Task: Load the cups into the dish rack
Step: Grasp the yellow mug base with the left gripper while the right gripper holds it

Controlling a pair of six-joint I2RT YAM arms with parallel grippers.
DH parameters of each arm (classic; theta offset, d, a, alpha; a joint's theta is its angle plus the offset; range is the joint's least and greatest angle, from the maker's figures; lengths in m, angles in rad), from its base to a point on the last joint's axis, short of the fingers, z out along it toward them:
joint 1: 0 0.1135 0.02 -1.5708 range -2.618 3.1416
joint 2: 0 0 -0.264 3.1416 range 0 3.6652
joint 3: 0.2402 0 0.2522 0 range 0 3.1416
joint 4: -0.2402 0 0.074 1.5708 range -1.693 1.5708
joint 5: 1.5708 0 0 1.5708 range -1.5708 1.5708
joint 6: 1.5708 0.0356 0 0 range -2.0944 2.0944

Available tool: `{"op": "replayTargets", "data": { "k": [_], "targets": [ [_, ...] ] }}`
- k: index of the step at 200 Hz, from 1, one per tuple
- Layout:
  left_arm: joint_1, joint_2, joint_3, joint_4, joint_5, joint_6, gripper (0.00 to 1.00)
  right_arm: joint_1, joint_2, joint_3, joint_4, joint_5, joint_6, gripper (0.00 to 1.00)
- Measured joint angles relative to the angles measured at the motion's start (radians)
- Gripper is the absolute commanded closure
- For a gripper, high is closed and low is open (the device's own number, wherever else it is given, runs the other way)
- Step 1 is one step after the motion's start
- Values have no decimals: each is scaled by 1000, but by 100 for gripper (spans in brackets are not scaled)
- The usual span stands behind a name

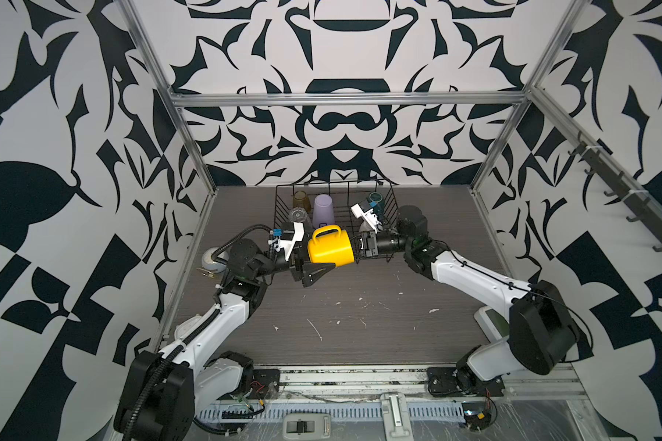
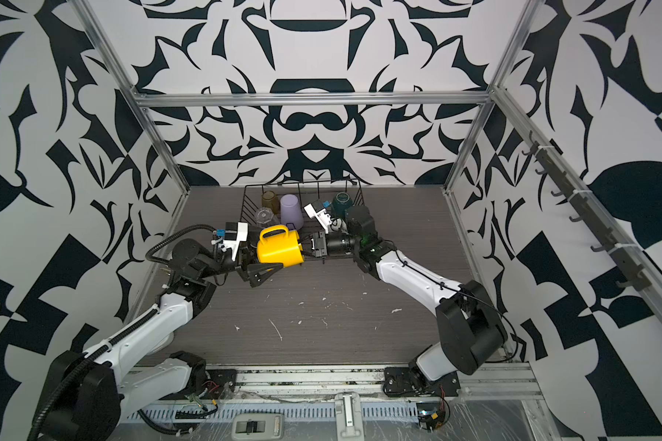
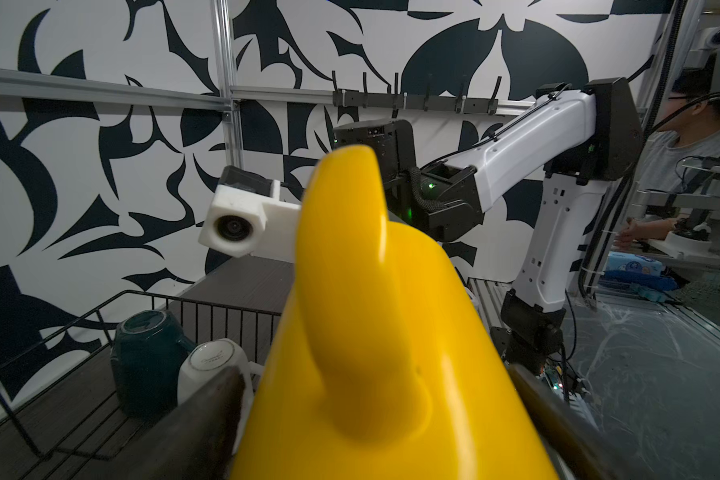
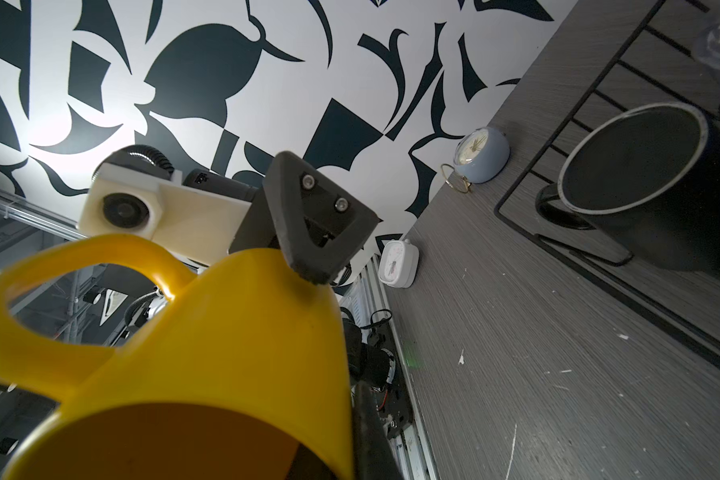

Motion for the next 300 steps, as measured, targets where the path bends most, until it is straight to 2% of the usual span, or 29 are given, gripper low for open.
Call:
{"op": "replayTargets", "data": {
  "k": [75,152,198,204,251,278,300],
  "targets": [
    [0,9,0,39,25,-37,1,11,23,21,61,-8,35,100],
    [0,56,7,131,55,-120,6,25,24,21,76,-8,41,100],
    [1,92,8,191,66,-180,14,25,43,25,90,3,53,100],
    [2,95,7,196,65,-187,21,25,45,26,92,5,53,100],
    [6,100,24,203,64,-218,42,25,47,29,111,10,60,100],
    [6,97,50,151,66,-209,74,24,47,32,120,16,70,100],
    [6,76,54,92,57,-182,90,24,47,32,117,17,74,100]
  ]
}}
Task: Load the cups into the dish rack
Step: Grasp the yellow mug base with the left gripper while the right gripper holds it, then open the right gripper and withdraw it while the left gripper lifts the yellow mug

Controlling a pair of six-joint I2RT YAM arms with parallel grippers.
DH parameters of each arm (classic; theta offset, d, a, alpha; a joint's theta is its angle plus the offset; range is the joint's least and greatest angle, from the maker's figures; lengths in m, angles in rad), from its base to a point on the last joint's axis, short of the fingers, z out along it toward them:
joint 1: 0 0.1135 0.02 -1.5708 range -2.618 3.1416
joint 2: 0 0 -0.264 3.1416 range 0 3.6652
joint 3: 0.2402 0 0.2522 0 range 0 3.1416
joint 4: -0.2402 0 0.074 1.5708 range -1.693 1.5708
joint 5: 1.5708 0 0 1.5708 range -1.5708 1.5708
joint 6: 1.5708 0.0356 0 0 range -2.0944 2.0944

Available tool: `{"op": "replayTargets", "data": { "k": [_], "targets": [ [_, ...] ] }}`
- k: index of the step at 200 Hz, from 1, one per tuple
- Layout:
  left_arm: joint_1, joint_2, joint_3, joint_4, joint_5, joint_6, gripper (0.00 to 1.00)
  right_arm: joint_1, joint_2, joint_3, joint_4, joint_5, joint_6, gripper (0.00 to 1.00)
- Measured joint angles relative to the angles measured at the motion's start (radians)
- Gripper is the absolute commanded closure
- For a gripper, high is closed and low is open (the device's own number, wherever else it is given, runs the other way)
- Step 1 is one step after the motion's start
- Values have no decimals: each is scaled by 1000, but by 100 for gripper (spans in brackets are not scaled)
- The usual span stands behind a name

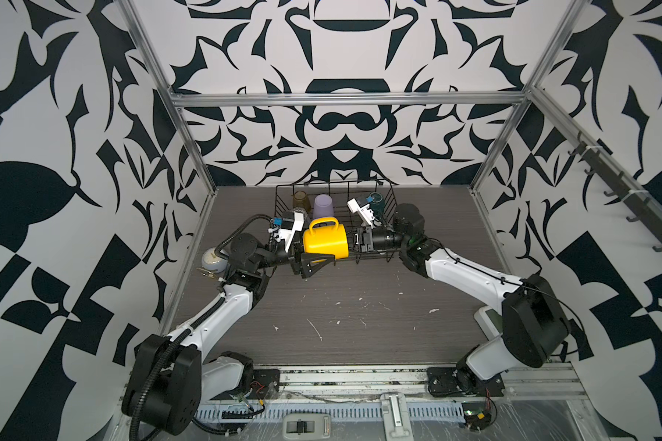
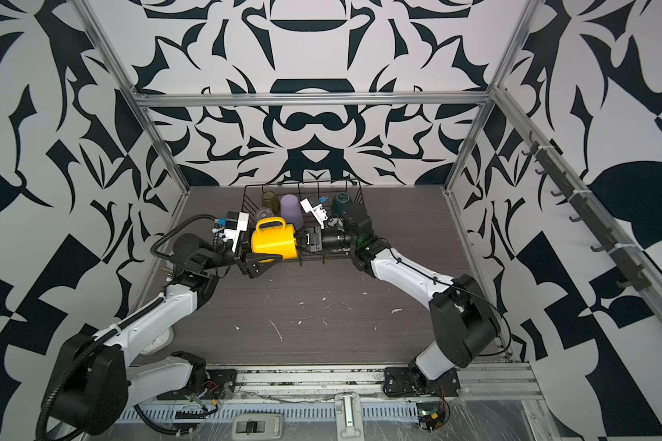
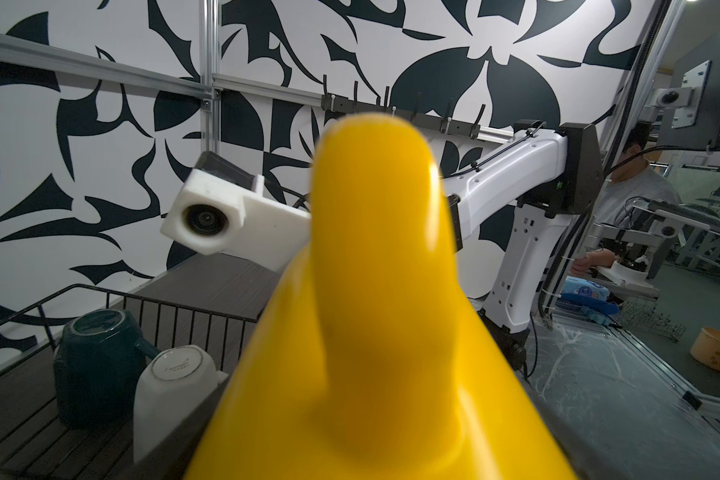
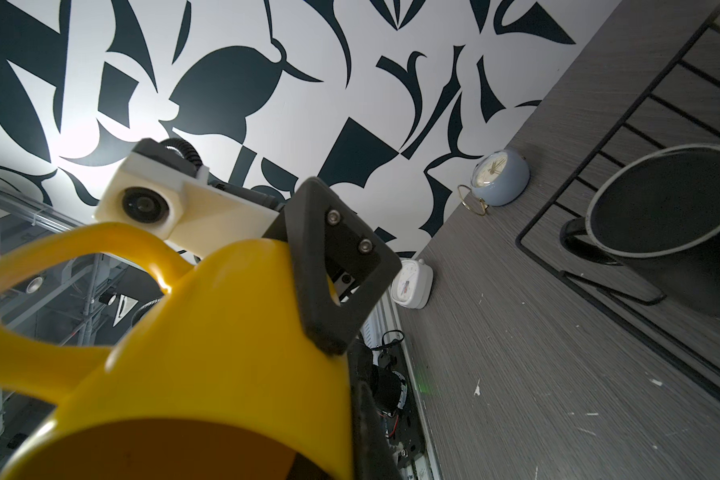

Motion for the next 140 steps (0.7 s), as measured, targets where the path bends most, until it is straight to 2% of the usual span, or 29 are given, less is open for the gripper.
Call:
{"op": "replayTargets", "data": {
  "k": [15,38,82,119,140],
  "targets": [
    [0,-24,0,-50,-8,27,94,3,0,0,-2,0,-3,97],
    [-1,-69,0,-132,-26,77,100,4,-1,2,-8,0,-17,85],
    [-2,-144,5,-275,-73,181,100,-15,-8,6,-38,23,-43,65],
    [-2,-158,58,-412,-108,236,100,-76,-42,-3,-72,62,-48,57],
    [-2,-159,116,-527,-139,268,100,-121,-79,-19,-149,109,-79,53]
  ]
}}
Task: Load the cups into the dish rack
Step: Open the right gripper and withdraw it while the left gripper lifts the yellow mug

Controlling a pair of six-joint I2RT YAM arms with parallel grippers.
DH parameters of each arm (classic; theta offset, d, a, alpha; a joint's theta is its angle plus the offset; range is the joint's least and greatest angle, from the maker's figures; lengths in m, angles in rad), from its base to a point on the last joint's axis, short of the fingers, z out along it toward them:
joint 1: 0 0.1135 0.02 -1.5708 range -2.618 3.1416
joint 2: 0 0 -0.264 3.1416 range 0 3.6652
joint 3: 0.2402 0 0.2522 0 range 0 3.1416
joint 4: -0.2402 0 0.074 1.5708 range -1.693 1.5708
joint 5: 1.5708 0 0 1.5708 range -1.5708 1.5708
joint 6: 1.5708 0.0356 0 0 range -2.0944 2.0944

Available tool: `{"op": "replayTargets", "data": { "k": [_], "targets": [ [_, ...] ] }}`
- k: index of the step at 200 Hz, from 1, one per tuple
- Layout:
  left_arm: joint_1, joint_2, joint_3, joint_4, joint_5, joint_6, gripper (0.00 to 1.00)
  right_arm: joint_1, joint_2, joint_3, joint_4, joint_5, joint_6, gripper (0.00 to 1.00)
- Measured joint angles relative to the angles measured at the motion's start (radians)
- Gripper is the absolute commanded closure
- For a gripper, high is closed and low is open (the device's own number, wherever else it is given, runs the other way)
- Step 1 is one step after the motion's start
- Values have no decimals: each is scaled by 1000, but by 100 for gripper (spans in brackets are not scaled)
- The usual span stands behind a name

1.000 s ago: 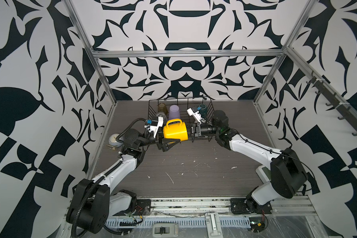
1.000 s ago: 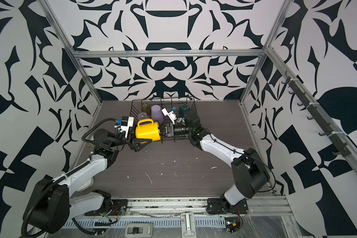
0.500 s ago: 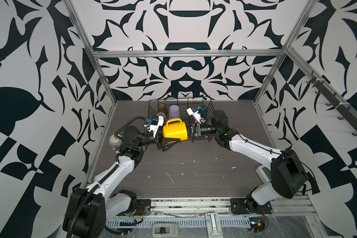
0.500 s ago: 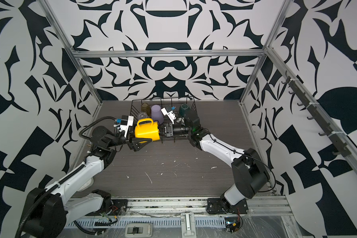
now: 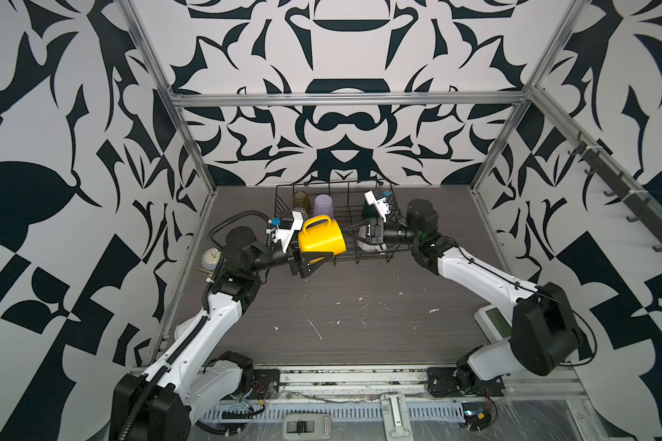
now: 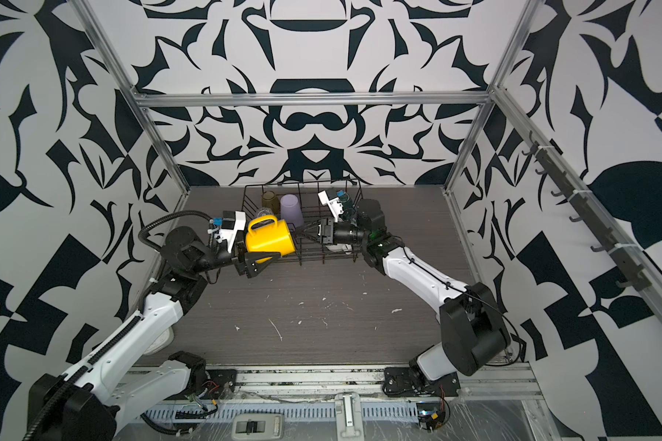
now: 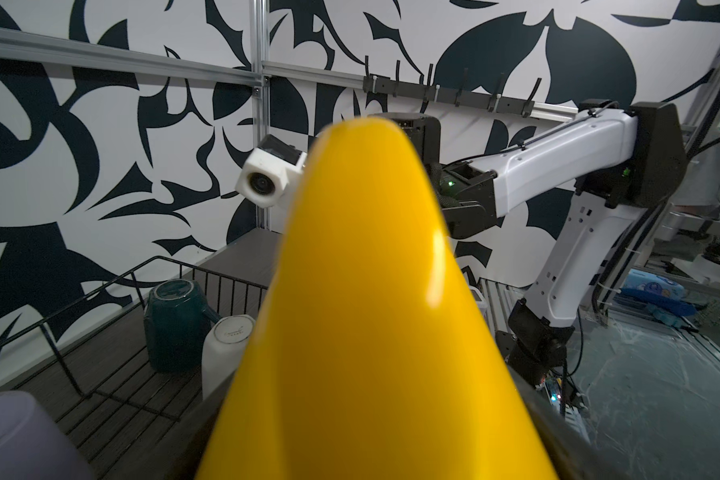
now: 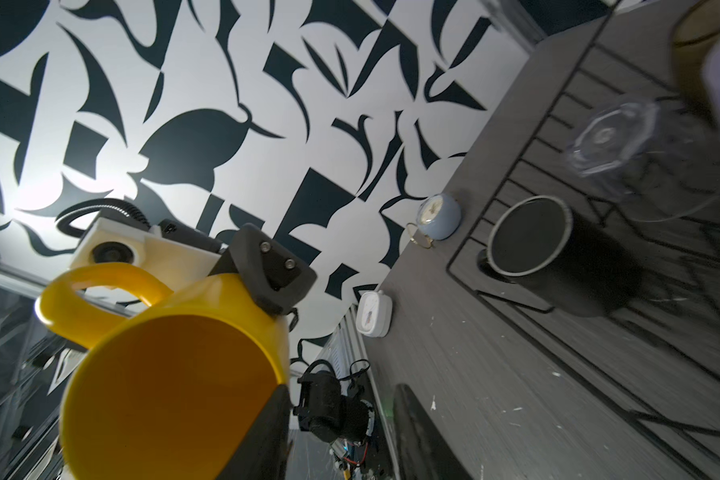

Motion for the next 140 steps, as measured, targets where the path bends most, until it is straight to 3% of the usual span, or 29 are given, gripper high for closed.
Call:
{"op": "replayTargets", "data": {
  "k": [57,81,140],
  "targets": [
    [-1,69,233,-362,-103,88,100,-43,-142,-2,-341,235,-206,35],
    [-2,159,378,-555,-166,116,100,-55,-199,-4,-424,314,-257,21],
    [-2,352,587,-858,-336,119,100,-74,-279,-24,-516,437,-341,18]
  ]
}}
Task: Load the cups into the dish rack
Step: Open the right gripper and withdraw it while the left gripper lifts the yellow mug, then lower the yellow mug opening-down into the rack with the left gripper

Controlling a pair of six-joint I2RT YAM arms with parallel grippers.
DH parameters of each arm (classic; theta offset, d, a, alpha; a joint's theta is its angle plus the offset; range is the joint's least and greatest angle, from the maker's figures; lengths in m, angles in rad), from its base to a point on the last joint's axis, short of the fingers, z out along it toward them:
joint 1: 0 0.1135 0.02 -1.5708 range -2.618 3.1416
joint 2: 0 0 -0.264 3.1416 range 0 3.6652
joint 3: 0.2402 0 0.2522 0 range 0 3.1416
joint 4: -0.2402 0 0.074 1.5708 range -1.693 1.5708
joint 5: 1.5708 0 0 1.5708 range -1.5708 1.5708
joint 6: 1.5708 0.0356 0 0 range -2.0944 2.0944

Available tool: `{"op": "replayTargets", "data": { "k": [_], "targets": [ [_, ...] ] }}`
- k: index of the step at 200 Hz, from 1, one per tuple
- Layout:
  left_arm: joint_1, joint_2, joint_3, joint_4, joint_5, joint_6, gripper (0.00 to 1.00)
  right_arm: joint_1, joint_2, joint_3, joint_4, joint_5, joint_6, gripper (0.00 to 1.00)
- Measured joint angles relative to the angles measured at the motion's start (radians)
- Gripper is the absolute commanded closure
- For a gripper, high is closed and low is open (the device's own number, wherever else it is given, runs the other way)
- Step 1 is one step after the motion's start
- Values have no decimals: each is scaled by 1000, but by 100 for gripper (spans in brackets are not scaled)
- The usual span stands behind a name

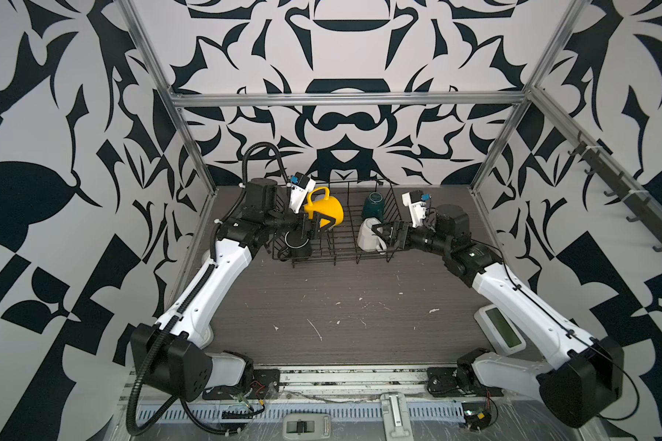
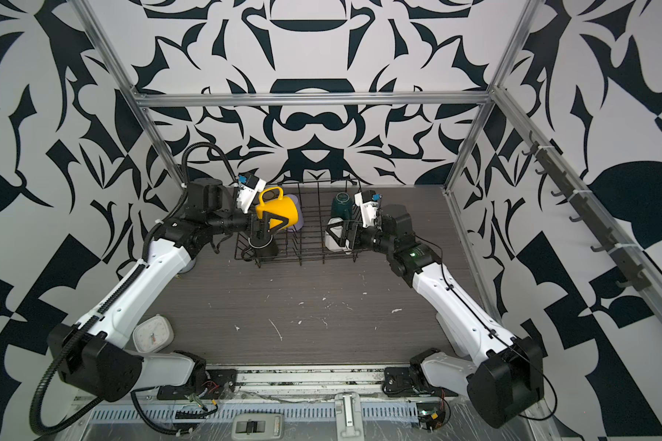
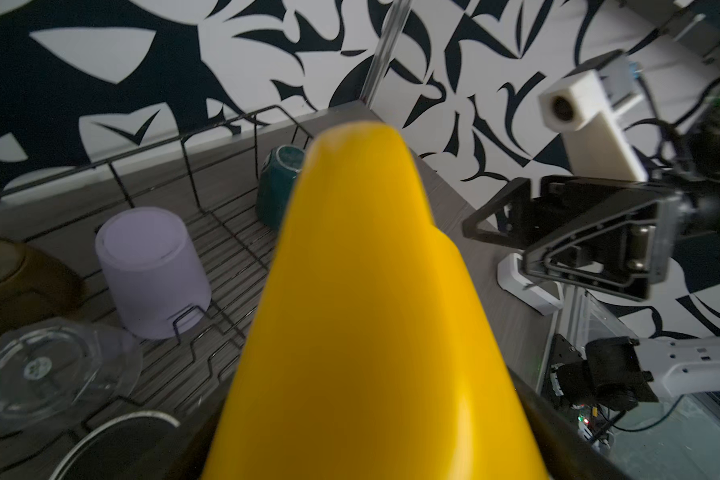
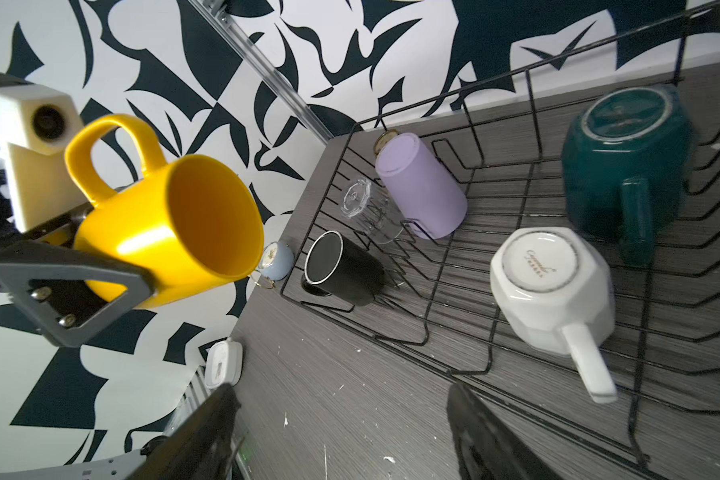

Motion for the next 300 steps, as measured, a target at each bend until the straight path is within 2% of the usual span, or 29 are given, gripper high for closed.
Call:
{"op": "replayTargets", "data": {
  "k": [40,104,206,300],
  "targets": [
    [0,89,100,-138,-108,-26,100,0,-14,-22,-32,38,-29,18],
    [-17,228,267,-268,-208,-18,100,-8,-39,-43,-63,61,-63,17],
    [-93,473,537,-508,-396,99,100,-20,-72,-77,-75,62,-105,12],
    [-144,645,691,-663,-531,310,100,-37,-96,-114,-81,62,-121,12]
  ]
}}
